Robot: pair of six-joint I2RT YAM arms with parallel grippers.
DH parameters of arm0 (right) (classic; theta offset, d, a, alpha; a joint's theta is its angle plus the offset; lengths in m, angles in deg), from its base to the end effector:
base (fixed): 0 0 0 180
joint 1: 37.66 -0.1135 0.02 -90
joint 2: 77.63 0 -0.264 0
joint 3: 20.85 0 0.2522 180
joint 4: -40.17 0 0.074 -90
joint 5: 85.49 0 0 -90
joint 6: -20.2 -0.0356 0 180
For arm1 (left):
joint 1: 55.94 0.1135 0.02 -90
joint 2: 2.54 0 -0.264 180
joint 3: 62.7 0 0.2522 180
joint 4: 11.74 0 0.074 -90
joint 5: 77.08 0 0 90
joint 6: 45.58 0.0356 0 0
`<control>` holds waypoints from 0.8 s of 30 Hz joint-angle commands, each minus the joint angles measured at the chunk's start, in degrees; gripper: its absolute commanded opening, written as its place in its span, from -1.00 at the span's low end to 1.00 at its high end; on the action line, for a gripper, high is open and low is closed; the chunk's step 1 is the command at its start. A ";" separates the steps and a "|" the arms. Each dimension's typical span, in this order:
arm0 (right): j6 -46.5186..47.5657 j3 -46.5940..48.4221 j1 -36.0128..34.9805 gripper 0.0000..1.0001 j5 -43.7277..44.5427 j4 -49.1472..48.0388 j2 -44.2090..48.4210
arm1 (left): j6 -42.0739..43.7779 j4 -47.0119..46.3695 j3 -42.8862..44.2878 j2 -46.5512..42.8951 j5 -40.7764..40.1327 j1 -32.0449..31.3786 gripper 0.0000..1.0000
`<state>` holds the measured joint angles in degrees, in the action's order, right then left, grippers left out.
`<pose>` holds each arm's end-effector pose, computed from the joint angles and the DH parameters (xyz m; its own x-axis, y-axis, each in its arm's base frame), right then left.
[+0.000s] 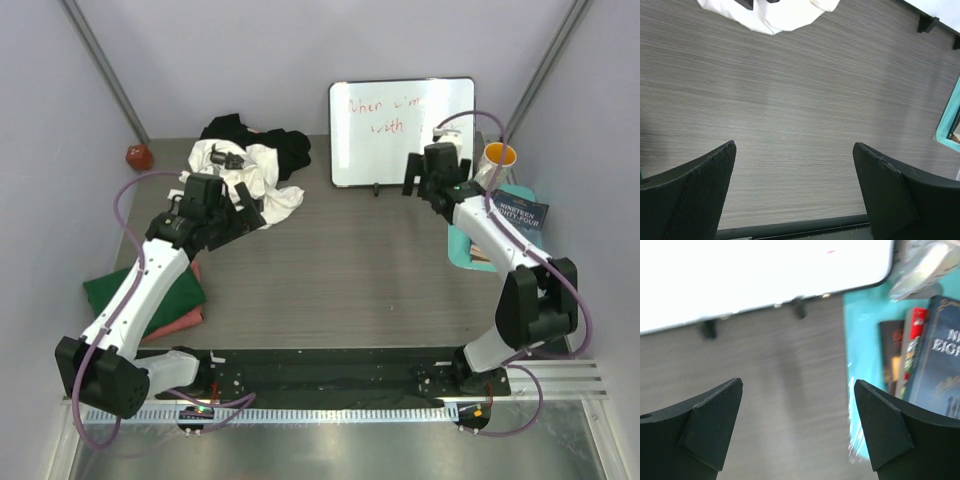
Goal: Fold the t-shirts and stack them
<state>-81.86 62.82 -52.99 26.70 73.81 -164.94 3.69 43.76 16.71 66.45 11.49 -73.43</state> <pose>0.3357 0.0781 0.2964 -0.5619 0.0466 -0.8259 0.1661 0.9844 -0.0575 0.2394 -0.0745 0.3280 -0.6969 -0.4643 -0.5466 -0.2257 0.8654 -0.4473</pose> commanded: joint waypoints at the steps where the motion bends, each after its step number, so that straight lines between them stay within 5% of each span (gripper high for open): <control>1: -0.42 4.96 8.20 1.00 -7.06 -7.22 -4.26 | -1.63 -3.33 -0.87 -1.67 0.38 0.36 1.00; 15: 3.08 30.10 13.22 0.99 -9.55 -9.86 -22.54 | 1.18 -8.15 -3.25 0.79 2.40 0.71 0.99; 20: 3.44 31.87 14.54 0.99 -5.94 -15.10 -24.93 | 1.19 -14.93 1.92 10.95 9.07 3.08 1.00; 24: 1.86 34.50 19.63 0.99 -12.42 -17.07 -28.78 | 1.09 -15.37 9.83 18.27 12.94 3.00 0.99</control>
<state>-79.63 93.36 -37.80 17.44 61.76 -190.67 4.20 33.92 19.92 80.15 18.40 -70.72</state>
